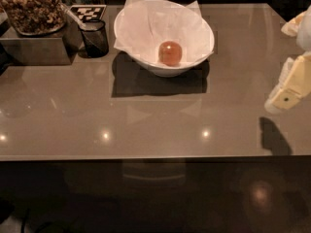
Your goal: Pick apple from white bowl
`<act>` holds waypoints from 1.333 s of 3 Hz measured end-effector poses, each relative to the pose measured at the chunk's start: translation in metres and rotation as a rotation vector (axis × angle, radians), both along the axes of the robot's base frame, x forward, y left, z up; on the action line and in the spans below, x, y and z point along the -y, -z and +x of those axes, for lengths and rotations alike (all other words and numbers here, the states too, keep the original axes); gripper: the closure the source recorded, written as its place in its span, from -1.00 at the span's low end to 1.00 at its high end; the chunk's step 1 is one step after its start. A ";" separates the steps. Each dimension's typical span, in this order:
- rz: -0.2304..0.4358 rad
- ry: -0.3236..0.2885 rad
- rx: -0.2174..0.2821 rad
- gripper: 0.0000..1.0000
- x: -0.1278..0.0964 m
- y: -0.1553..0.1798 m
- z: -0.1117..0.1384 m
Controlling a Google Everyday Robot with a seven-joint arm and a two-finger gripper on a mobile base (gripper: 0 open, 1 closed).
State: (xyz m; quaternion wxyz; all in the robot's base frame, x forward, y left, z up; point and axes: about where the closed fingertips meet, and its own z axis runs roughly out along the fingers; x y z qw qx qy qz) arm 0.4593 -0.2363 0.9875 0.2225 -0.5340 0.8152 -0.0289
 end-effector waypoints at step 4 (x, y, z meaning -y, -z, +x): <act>0.334 0.105 0.222 -1.00 0.035 -0.031 0.096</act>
Offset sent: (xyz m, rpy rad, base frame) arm 0.1547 -0.0530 0.0530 0.4921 -0.3320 -0.0765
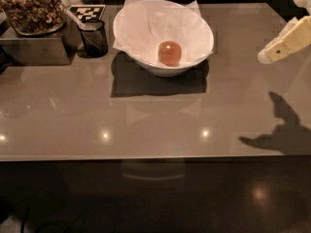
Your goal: Pick apple from white bowl
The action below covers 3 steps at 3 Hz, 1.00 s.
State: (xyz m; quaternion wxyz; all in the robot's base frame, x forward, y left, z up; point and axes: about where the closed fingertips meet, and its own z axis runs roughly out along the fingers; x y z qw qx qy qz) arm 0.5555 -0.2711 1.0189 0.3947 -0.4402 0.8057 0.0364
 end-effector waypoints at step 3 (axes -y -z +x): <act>0.073 -0.265 -0.009 -1.00 -0.130 0.035 0.093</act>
Offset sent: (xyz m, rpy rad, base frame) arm 0.1180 0.1480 -0.0287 0.1196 0.0055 0.3065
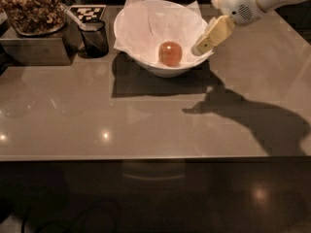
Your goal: Pick apple from white bowl
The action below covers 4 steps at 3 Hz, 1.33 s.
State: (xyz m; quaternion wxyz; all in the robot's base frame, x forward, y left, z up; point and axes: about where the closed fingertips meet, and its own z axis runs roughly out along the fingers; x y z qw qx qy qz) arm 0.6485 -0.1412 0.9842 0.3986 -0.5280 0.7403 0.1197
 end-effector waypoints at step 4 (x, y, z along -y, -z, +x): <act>0.054 -0.174 0.046 -1.00 -0.073 0.015 0.059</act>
Offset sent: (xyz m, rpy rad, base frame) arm 0.0243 0.0215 -0.0180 0.1019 0.0031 0.0248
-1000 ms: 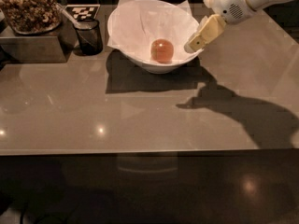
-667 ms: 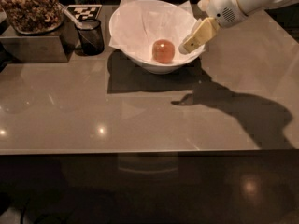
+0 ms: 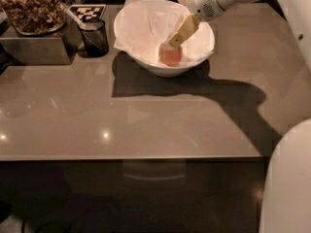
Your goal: Pick apple from white bowl
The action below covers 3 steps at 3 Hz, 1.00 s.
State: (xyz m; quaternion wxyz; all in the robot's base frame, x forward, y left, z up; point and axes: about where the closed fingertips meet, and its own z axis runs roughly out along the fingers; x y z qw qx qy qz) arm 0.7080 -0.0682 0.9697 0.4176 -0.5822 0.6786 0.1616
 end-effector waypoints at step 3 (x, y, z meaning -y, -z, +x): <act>0.006 -0.022 -0.005 -0.42 -0.010 0.004 0.005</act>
Offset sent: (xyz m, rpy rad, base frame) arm 0.0024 0.0020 0.0035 0.0043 -0.0085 0.0020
